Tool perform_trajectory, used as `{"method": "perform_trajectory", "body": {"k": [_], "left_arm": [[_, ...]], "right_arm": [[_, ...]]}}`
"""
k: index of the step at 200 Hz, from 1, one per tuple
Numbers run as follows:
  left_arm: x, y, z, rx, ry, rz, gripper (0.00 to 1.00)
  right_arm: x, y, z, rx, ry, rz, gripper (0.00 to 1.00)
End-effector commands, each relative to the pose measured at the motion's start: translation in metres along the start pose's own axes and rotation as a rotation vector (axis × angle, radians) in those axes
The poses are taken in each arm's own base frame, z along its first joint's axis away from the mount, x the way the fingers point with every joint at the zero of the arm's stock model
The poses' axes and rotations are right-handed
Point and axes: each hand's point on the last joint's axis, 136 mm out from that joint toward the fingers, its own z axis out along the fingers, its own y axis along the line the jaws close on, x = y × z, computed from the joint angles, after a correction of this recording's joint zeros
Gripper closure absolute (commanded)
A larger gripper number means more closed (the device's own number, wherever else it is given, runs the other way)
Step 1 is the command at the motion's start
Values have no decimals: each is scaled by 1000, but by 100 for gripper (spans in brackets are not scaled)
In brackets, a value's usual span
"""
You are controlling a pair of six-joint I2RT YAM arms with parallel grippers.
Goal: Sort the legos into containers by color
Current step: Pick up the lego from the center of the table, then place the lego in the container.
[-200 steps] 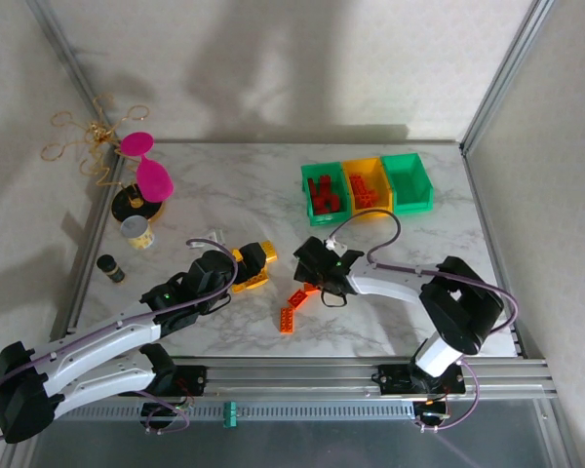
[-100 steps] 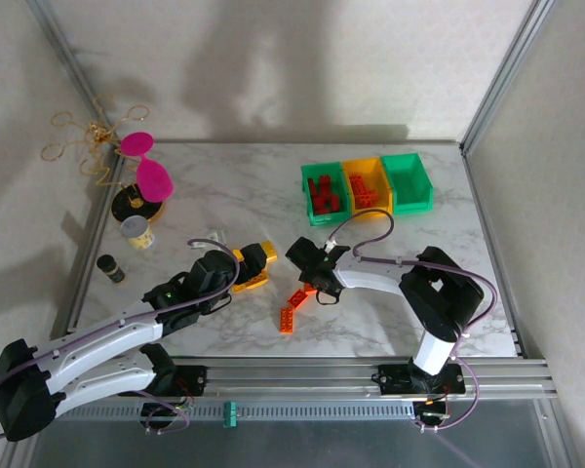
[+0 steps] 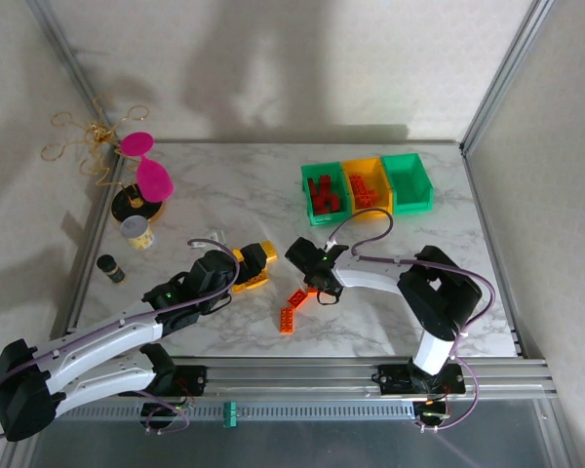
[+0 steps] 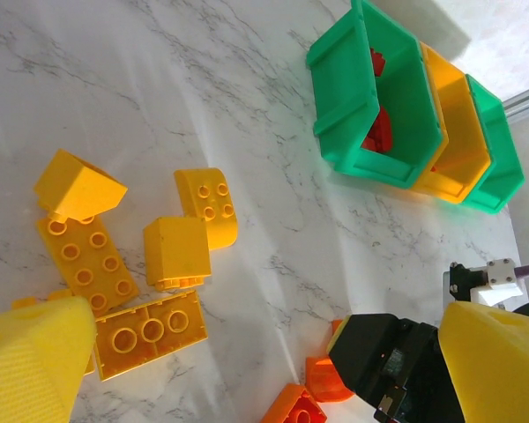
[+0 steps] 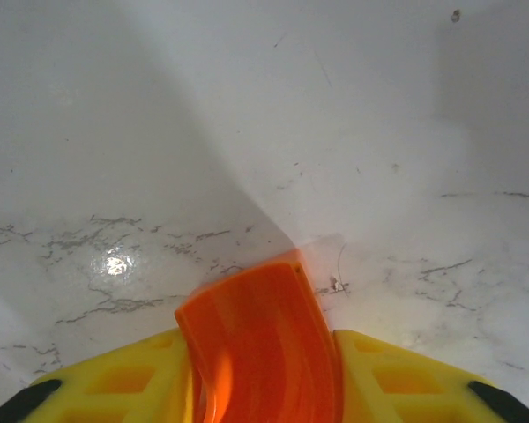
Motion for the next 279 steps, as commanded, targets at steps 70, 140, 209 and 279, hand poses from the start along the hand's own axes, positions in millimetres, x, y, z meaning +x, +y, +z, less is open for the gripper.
{"method": "perform_trajectory", "body": {"k": [70, 140, 209, 279], "left_arm": [[-16, -26, 2, 48, -22, 14, 0], [-12, -61, 27, 90, 32, 66, 0], [-16, -90, 47, 108, 47, 139, 0], [-26, -86, 39, 103, 20, 132, 0]], "right_arm": [[-94, -18, -50, -18, -213, 34, 63], [-249, -47, -71, -19, -428, 106, 64], [-333, -35, -11, 158, -475, -64, 63], [-356, -25, -8, 132, -485, -112, 40]]}}
